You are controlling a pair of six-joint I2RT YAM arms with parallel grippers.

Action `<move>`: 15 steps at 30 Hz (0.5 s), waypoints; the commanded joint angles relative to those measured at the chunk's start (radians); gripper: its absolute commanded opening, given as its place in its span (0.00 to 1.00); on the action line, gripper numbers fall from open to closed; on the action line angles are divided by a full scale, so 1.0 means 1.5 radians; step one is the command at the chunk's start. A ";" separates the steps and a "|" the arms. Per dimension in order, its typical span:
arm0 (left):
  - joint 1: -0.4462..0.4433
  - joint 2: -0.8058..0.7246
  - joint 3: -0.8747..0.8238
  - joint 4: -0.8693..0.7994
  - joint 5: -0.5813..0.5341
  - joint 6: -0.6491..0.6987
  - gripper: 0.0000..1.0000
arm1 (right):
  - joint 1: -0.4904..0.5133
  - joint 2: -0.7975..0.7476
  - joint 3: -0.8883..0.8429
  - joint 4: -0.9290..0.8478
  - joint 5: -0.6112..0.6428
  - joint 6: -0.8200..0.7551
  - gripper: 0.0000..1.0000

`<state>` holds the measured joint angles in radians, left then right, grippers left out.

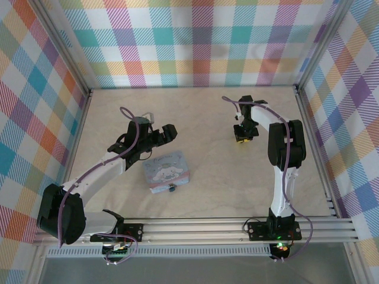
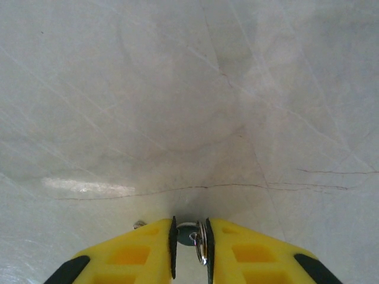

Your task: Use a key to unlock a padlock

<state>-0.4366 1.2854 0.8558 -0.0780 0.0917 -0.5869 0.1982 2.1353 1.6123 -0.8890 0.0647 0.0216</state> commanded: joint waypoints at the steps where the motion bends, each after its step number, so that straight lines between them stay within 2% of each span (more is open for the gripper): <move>1: -0.008 -0.018 0.026 -0.010 -0.005 0.007 1.00 | 0.005 0.017 0.011 -0.019 0.001 0.006 0.17; 10: -0.010 -0.027 0.029 -0.013 -0.007 0.006 1.00 | 0.005 -0.014 -0.008 -0.011 -0.005 0.011 0.01; 15: -0.013 -0.035 0.028 -0.009 -0.002 -0.008 1.00 | 0.005 -0.053 -0.036 0.011 -0.030 0.029 0.00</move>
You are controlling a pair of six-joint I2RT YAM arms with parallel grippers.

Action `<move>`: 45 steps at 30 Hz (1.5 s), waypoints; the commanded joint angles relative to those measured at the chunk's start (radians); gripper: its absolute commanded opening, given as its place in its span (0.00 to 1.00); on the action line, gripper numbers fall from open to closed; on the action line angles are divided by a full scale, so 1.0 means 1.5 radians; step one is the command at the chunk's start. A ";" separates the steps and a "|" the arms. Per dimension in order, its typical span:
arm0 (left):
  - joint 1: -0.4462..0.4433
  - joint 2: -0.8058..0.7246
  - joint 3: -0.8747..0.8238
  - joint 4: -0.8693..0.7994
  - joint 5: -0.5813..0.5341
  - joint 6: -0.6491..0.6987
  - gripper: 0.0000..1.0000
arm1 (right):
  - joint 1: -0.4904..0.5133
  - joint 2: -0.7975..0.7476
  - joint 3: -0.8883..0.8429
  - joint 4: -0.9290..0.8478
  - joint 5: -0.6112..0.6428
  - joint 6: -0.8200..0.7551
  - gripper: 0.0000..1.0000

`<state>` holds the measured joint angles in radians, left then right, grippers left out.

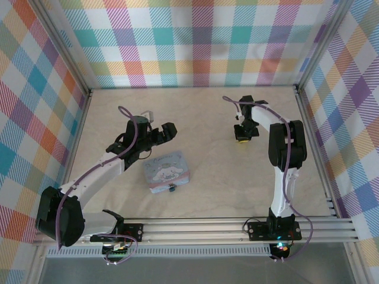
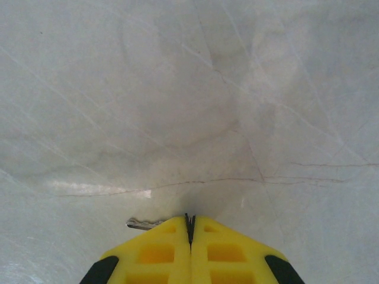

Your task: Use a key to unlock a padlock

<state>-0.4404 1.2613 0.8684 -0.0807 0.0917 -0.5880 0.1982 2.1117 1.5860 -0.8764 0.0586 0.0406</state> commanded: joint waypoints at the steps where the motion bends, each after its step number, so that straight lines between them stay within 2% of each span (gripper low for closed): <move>1: -0.013 -0.021 0.019 -0.005 -0.002 -0.012 1.00 | 0.005 -0.048 -0.025 0.009 -0.037 0.023 0.00; 8: -0.019 -0.033 0.012 0.017 0.004 -0.052 1.00 | 0.005 -0.134 -0.084 0.088 -0.130 0.072 0.00; 14: -0.021 -0.035 0.016 0.025 0.009 -0.136 1.00 | 0.009 -0.257 -0.193 0.246 -0.172 0.121 0.00; 21: -0.027 -0.017 0.023 0.025 0.016 -0.291 0.98 | 0.081 -0.394 -0.308 0.416 -0.041 0.097 0.00; 25: -0.036 0.006 0.046 -0.006 0.020 -0.413 0.98 | 0.151 -0.442 -0.350 0.495 0.068 0.037 0.00; 33: -0.074 0.066 0.087 0.015 0.042 -0.581 0.97 | 0.278 -0.500 -0.416 0.653 0.210 -0.121 0.00; 37: -0.095 0.115 0.132 -0.008 0.074 -0.660 0.95 | 0.313 -0.514 -0.444 0.719 0.233 -0.163 0.00; 45: -0.124 0.189 0.187 -0.001 0.111 -0.770 0.80 | 0.356 -0.531 -0.497 0.804 0.233 -0.204 0.00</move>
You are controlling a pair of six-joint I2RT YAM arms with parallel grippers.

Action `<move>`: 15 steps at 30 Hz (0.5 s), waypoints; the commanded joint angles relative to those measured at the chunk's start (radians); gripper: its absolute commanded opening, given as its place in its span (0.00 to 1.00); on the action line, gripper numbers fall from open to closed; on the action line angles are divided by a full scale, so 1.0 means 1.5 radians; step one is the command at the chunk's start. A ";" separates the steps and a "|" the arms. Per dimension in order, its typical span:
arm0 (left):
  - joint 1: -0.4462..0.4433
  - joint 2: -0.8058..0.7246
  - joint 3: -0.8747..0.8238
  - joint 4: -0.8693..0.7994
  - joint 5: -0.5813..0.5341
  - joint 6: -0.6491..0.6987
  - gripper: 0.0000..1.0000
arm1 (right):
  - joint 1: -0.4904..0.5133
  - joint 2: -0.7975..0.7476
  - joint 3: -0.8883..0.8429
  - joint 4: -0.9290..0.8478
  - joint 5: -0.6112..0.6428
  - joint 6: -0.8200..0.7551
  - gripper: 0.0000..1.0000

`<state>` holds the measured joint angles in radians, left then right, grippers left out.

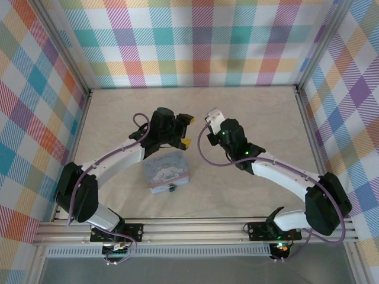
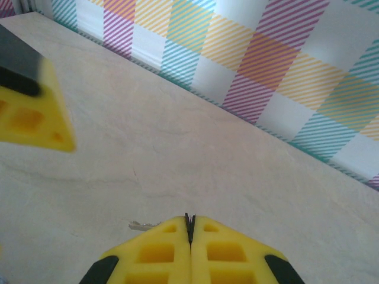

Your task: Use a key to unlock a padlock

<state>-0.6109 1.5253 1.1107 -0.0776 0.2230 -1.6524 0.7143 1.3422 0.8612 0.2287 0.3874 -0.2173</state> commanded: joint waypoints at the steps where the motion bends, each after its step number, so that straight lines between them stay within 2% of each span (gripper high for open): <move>1: -0.013 0.016 0.032 -0.005 0.021 -0.065 0.79 | 0.017 -0.021 -0.018 0.071 0.012 -0.035 0.00; 4: -0.015 0.021 0.042 -0.007 0.015 -0.084 0.75 | 0.026 -0.026 -0.030 0.081 0.011 -0.036 0.00; 8: -0.015 0.022 0.047 -0.012 0.009 -0.112 0.64 | 0.037 -0.031 -0.036 0.081 0.009 -0.024 0.00; 15: -0.022 0.027 0.057 -0.017 0.008 -0.126 0.57 | 0.054 -0.024 -0.037 0.091 0.008 -0.022 0.00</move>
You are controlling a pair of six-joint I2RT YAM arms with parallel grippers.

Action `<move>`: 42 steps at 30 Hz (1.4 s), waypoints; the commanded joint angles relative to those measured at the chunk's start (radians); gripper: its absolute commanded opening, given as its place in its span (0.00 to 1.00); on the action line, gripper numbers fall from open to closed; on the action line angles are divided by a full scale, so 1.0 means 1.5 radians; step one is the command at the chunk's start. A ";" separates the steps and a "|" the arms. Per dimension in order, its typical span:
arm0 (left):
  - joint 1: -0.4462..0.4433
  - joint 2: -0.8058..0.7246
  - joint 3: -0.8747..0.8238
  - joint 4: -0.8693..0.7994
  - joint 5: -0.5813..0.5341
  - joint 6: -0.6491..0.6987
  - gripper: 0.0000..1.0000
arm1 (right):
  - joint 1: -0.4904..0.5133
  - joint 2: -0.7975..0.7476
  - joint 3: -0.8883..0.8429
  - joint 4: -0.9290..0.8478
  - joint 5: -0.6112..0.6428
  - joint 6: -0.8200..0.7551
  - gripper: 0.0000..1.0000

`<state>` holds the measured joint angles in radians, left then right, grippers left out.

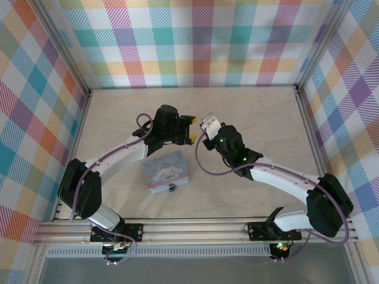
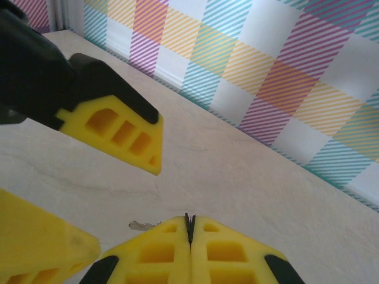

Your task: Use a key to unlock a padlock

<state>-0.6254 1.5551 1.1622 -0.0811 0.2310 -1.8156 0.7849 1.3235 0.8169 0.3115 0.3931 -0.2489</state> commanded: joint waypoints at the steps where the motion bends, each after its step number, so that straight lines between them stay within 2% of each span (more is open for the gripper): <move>1: -0.014 0.006 0.023 -0.015 0.002 -0.017 0.55 | 0.009 -0.010 -0.008 0.038 0.004 0.000 0.00; 8: -0.022 0.015 0.023 -0.011 0.003 -0.030 0.48 | 0.018 -0.002 -0.005 0.040 0.003 0.000 0.00; 14: -0.022 0.019 0.025 -0.009 0.005 -0.031 0.35 | 0.023 -0.001 -0.005 0.036 0.003 -0.001 0.00; 29: -0.022 0.026 0.027 -0.013 0.011 -0.032 0.15 | 0.035 0.004 -0.006 0.031 0.000 -0.007 0.00; 35: -0.022 0.027 0.024 -0.015 0.007 -0.020 0.00 | 0.036 -0.005 -0.010 0.026 0.006 0.008 0.00; 36: -0.022 0.027 0.025 -0.016 0.004 -0.011 0.00 | 0.035 -0.008 -0.010 0.019 0.004 0.012 0.00; 42: -0.022 0.014 0.034 -0.040 -0.046 0.064 0.00 | 0.030 -0.048 -0.014 -0.041 -0.015 0.033 0.15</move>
<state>-0.6456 1.5906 1.1828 -0.1047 0.1967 -1.8000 0.8310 1.3041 0.8082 0.2722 0.3908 -0.2291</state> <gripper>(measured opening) 0.052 0.137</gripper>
